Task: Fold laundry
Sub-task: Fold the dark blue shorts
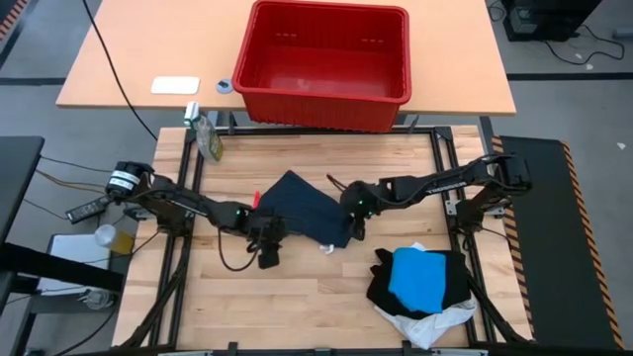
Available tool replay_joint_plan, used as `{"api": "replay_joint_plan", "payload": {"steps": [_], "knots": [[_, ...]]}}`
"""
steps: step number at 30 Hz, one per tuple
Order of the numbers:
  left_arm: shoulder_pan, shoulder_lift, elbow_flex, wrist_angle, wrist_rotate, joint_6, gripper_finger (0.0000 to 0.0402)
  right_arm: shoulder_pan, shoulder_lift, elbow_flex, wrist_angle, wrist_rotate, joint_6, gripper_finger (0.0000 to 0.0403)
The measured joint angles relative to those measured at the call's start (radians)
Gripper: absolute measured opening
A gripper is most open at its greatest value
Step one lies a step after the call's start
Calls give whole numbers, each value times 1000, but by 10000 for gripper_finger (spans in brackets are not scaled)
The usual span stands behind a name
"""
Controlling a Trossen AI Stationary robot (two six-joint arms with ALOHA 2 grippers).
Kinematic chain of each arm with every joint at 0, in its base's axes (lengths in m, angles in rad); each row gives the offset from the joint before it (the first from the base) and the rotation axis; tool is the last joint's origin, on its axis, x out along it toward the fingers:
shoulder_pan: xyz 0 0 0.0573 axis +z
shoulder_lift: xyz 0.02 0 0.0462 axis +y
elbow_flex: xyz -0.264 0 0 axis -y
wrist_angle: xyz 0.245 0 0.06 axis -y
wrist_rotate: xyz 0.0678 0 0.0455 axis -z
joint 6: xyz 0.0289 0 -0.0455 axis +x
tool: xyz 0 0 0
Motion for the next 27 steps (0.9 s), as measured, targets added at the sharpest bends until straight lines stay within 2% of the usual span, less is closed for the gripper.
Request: {"api": "replay_joint_plan", "payload": {"steps": [6, 10, 12, 14, 19, 23, 27], "knots": [[-7, -1, -3, 48, 6, 4, 162, -30, -45, 11, 17, 75, 180, 197], [-3, 13, -3, 45, -8, 41, 162, -42, -6, -5, 8, 232, 138, 197], [3, 27, -3, 19, -36, 47, 162, -59, 37, -17, 40, 266, 90, 197], [13, 42, -3, 13, -63, 48, 162, -75, 84, -24, 43, 247, 71, 197], [44, 70, -2, -11, -166, 78, 162, -58, 141, -24, 11, 92, 104, 196], [91, 88, -2, 22, -207, 150, 162, 25, 129, -25, 24, 57, 162, 196], [151, 106, 0, 55, -209, 208, 162, 126, 109, -22, 131, -4, 252, 192]]}}
